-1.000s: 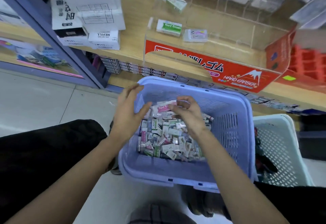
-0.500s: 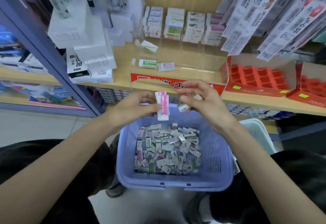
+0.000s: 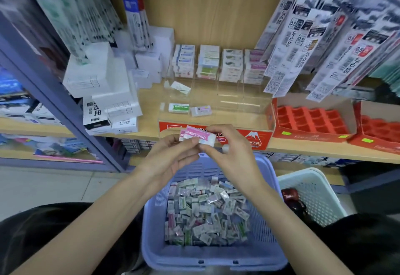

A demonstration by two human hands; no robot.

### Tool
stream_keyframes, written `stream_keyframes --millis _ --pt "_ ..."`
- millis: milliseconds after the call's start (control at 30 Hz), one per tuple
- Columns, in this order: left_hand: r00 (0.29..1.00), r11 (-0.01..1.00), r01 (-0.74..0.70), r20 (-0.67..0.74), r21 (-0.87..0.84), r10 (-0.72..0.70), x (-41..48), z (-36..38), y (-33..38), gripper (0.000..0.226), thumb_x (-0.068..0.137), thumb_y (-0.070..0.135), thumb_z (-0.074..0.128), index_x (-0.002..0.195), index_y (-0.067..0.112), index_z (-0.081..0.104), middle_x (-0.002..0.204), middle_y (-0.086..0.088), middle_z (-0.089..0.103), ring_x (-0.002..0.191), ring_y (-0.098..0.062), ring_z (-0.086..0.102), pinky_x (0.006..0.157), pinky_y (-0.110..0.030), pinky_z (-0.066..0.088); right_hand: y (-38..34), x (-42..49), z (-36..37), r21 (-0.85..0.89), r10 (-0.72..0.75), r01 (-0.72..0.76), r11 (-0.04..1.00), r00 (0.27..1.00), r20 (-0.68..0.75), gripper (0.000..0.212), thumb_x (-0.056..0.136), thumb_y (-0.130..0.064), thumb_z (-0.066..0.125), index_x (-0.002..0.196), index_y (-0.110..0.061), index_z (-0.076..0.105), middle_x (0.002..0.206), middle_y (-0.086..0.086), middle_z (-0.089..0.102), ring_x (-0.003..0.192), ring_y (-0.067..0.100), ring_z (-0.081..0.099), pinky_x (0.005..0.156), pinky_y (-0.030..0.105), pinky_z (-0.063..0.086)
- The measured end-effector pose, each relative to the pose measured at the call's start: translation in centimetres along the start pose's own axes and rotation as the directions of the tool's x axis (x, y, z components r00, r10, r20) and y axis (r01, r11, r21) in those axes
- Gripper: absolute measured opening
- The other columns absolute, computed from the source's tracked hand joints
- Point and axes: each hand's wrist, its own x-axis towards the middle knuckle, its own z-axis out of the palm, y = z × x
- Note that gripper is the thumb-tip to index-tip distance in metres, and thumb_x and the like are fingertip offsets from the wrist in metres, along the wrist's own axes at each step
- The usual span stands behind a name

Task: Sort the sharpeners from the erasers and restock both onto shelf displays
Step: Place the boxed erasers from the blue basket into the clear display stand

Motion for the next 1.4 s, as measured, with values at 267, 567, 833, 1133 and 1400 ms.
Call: stream_keyframes --millis 267,567,833,1133,1400 --pt "0.991 0.978 -0.124 0.074 0.168 0.113 0.0 0.3 1.1 0.054 0.068 0.015 0.069 0.120 0.015 0.053 0.098 -0.009 0.072 0.094 -0.020 0.069 0.080 -0.023 0.055 0.6 1.0 -1.0 0.210 -0.115 0.107 0.972 0.993 0.026 0.029 0.082 -0.014 0.072 0.109 -0.022 0.064 0.103 -0.007 0.059 0.097 -0.009 0.054 0.079 0.004 0.038" --pt "0.926 0.822 -0.374 0.214 0.429 0.310 0.2 1.1 3.0 0.036 0.073 0.009 0.067 0.107 0.016 0.056 0.097 0.000 0.073 0.087 -0.013 0.070 0.076 -0.020 0.054 0.1 1.8 -3.1 0.321 -0.094 0.073 0.944 0.994 0.050 0.036 0.080 -0.017 0.072 0.108 -0.036 0.060 0.096 -0.020 0.062 0.083 -0.007 0.057 0.068 0.006 0.040" --pt "0.927 0.847 -0.374 0.148 0.378 0.344 0.7 1.4 3.2 0.038 0.069 0.012 0.068 0.105 0.016 0.058 0.091 0.005 0.074 0.081 -0.010 0.069 0.074 -0.021 0.055 0.3 1.9 -5.0 0.437 0.045 -0.003 0.899 0.995 -0.087 0.028 0.083 -0.021 0.068 0.102 -0.040 0.061 0.057 -0.024 0.059 0.046 0.009 0.041 0.047 0.021 0.036" --pt "0.912 0.851 -0.409 0.178 0.329 0.370 1.4 1.7 3.9 0.045 0.069 0.013 0.069 0.113 0.022 0.060 0.098 -0.008 0.072 0.086 -0.017 0.070 0.076 -0.022 0.054 -0.1 3.6 -3.9 0.051 -0.221 0.222 0.974 0.975 -0.013 0.041 0.081 -0.038 0.065 0.118 -0.019 0.065 0.108 -0.011 0.061 0.096 0.007 0.058 0.083 0.026 0.046" --pt "0.945 0.868 -0.327 0.155 0.373 0.289 5.9 0.4 6.7 0.035 0.069 0.012 0.069 0.102 0.016 0.059 0.090 -0.003 0.074 0.085 -0.016 0.069 0.077 -0.026 0.056 -0.2 9.6 -3.4 -0.346 -0.313 0.338 0.875 0.941 0.129 0.038 0.082 -0.041 0.060 0.111 -0.017 0.066 0.099 -0.002 0.062 0.063 0.005 0.053 0.055 0.035 0.053"
